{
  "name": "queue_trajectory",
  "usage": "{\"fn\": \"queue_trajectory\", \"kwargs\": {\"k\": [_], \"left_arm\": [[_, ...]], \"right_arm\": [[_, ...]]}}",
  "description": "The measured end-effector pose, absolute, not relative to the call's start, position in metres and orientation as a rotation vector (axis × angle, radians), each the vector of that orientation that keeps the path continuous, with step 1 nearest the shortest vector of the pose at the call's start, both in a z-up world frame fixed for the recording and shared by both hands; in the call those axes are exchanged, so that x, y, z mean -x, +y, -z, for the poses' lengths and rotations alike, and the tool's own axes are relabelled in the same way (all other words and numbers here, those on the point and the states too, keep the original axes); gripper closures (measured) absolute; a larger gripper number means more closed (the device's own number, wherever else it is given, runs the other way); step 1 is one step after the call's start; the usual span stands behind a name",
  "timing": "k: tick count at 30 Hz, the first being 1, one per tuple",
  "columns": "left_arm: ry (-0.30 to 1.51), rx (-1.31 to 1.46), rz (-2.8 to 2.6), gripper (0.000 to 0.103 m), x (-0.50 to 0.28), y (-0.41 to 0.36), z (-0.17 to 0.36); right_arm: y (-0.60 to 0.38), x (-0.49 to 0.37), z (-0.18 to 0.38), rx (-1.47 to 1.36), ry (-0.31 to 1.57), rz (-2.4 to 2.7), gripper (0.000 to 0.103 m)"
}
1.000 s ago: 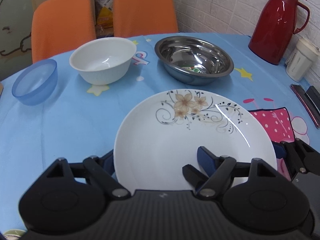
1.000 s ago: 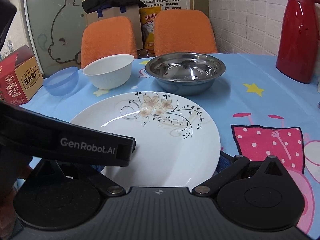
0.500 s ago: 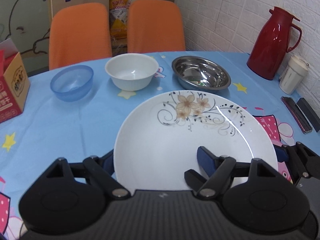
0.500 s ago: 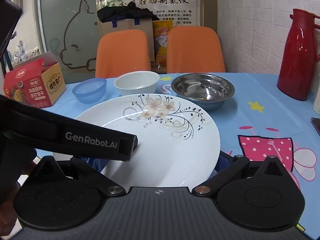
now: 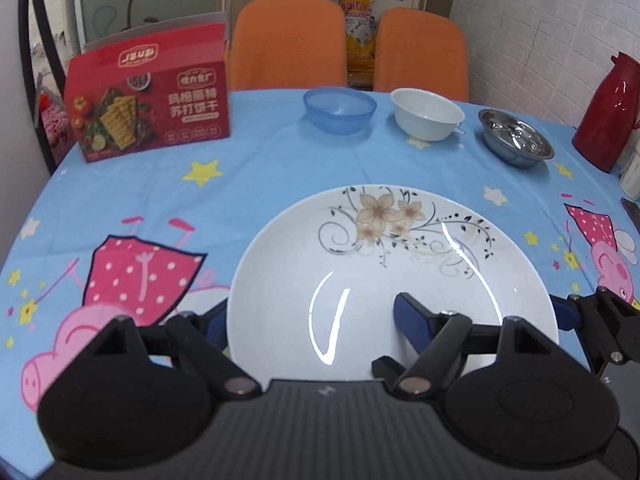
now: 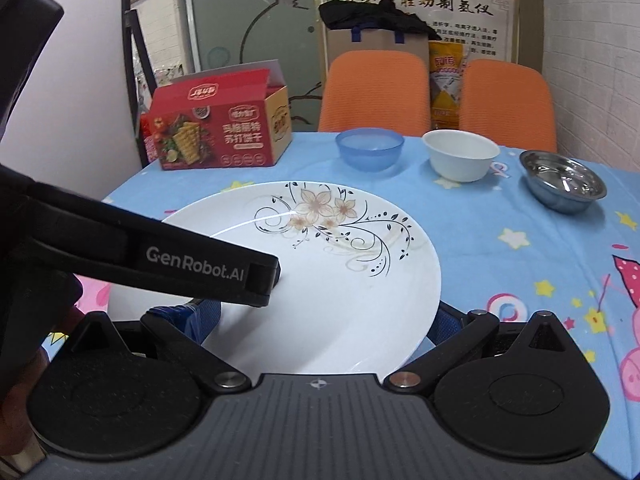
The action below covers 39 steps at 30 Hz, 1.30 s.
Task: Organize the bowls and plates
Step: 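Lift the floral plate with the left tool and set it on the plate stack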
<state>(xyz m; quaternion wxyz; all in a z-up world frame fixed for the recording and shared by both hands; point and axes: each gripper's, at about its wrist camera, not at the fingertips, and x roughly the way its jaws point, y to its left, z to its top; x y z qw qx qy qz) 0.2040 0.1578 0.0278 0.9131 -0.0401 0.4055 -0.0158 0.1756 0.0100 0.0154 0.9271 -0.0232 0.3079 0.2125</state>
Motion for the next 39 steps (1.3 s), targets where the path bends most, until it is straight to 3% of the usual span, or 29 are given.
{"fn": "queue_trajectory", "kwargs": {"k": [15, 23, 39], "left_arm": [[0.831, 0.118, 0.029, 0.027, -0.190, 0.175, -0.002], [0.685, 0.005, 0.016, 0.015, -0.181, 0.157, -0.031], [0.686, 0.082, 0.034, 0.011, -0.199, 0.151, -0.044]], "right_arm": [[0.025, -0.164, 0.001, 0.076, 0.683, -0.471, 0.012], [0.032, -0.158, 0.001, 0.191, 0.674, -0.444, 0.012], [-0.033, -0.167, -0.021, 0.015, 0.624, -0.430, 0.013]]}}
